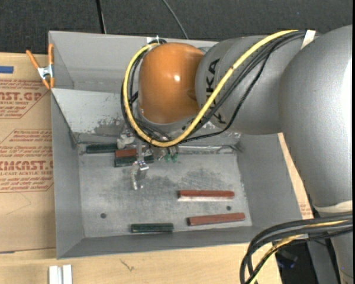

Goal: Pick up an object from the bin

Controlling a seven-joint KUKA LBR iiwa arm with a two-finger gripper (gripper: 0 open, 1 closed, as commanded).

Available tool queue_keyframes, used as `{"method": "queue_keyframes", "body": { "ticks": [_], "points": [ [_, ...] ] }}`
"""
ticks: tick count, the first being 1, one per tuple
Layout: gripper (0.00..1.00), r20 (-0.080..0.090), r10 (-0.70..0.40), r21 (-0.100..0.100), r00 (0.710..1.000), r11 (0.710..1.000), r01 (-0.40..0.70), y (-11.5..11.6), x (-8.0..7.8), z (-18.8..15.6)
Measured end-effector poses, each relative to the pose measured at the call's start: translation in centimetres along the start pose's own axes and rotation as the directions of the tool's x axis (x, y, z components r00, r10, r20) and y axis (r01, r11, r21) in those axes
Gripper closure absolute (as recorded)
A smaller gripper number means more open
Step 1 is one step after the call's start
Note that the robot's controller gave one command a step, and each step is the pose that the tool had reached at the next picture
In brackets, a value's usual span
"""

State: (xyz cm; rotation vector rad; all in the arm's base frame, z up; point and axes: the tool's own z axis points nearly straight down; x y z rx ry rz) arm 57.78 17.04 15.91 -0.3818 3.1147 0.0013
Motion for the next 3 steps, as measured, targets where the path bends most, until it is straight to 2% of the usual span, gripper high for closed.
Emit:
{"method": "queue_keyframes", "body": {
  "ticks": [1,2,3],
  "points": [
    [1.0,0.014,0.035,-0.003,0.999,0.999,-0.035,-6.3,0.1,8.0],
    [1.0,0.014,0.035,-0.003,0.999,0.999,-0.035,-6.3,0.1,8.0],
    [1.0,0.007,0.043,0.001,0.999,0.999,-0.043,-8.0,1.4,-9.9]
  ]
}}
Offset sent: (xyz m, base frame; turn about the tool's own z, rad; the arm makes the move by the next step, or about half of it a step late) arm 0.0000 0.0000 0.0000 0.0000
